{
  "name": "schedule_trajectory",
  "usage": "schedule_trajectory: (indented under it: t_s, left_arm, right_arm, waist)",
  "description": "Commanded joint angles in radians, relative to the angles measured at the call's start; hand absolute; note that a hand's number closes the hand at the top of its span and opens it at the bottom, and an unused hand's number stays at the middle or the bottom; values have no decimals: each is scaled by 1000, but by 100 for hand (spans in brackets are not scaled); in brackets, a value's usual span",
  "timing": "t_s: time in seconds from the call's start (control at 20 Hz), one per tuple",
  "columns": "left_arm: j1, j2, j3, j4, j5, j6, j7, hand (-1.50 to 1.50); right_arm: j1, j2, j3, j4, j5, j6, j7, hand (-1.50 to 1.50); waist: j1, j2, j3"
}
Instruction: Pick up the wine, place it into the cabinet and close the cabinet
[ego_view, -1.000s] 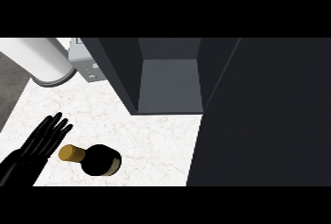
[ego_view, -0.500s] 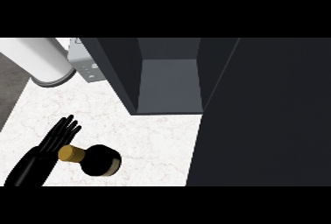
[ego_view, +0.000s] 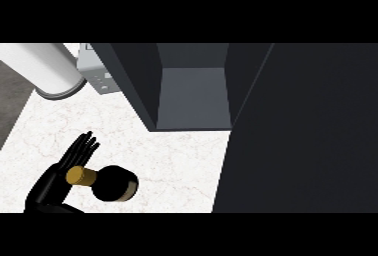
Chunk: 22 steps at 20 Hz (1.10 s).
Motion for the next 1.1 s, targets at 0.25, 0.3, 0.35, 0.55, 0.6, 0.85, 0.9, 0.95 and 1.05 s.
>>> schedule_trajectory:
  t_s: [0.25,0.3,0.35,0.55,0.6,0.85,0.9,0.95,1.05]
  left_arm:
    - [-140,28,13,309,-41,-37,-114,-150]
    - [-61,-21,-35,242,-50,-39,-102,-150]
    - [-144,42,9,379,-51,-71,-170,-150]
    - [-165,13,-40,427,-78,-70,-180,-150]
    - [-195,26,-27,442,-50,-94,-153,-150]
    - [-165,13,-64,467,-91,-68,-234,-150]
    - [-171,18,-62,480,-98,-57,-256,-150]
    - [-209,3,-69,536,-109,-43,-268,-150]
    - [-158,6,-80,457,-88,-59,-260,-150]
  right_arm:
    - [91,-64,69,-200,107,-24,18,-150]
    - [35,-55,61,-184,129,-33,62,-150]
    - [43,-53,25,-150,80,-25,-2,-150]
    - [11,-82,-19,-171,67,-19,69,-150]
    - [53,-70,20,-149,72,-23,-3,-150]
    - [70,-78,92,-179,139,-51,31,-150]
    - [23,-84,37,-217,110,-62,109,-150]
    - [-29,-66,35,-158,129,-66,104,-150]
    - [60,-121,6,-214,73,-45,42,-150]
  waist:
    - [-13,1,0]
    - [-1,-1,0]
    - [-5,3,0]
    - [0,3,0]
    - [0,2,1]
    - [-3,0,0]
    - [-3,0,-1]
    - [-3,1,-1]
    - [-1,-1,1]
